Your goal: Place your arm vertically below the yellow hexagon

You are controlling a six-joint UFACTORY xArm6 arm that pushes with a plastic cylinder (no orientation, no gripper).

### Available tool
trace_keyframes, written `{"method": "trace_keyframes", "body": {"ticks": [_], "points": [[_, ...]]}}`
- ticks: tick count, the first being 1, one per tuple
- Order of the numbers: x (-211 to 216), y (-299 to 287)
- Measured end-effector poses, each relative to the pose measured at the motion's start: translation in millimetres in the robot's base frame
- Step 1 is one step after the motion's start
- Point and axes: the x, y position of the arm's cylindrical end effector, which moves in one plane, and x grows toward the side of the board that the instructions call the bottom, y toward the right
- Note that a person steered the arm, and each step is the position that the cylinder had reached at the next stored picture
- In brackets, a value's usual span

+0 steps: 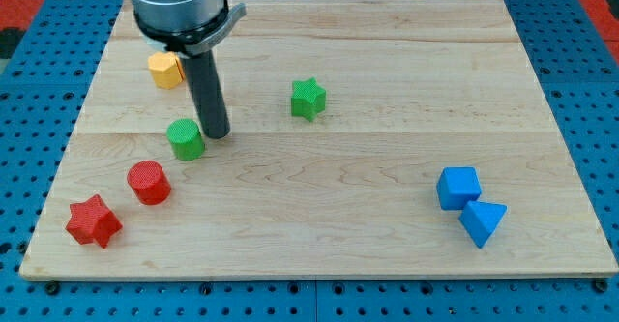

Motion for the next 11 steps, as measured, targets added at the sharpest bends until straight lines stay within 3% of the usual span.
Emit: {"method": "trace_keyframes", "body": {"ticks": [1, 2, 3, 5, 6, 8, 10, 11], "points": [[-17, -20], [-12, -92], [26, -91], [30, -37], [17, -52], [-48, -2], [-62, -125], [-88, -92]]}}
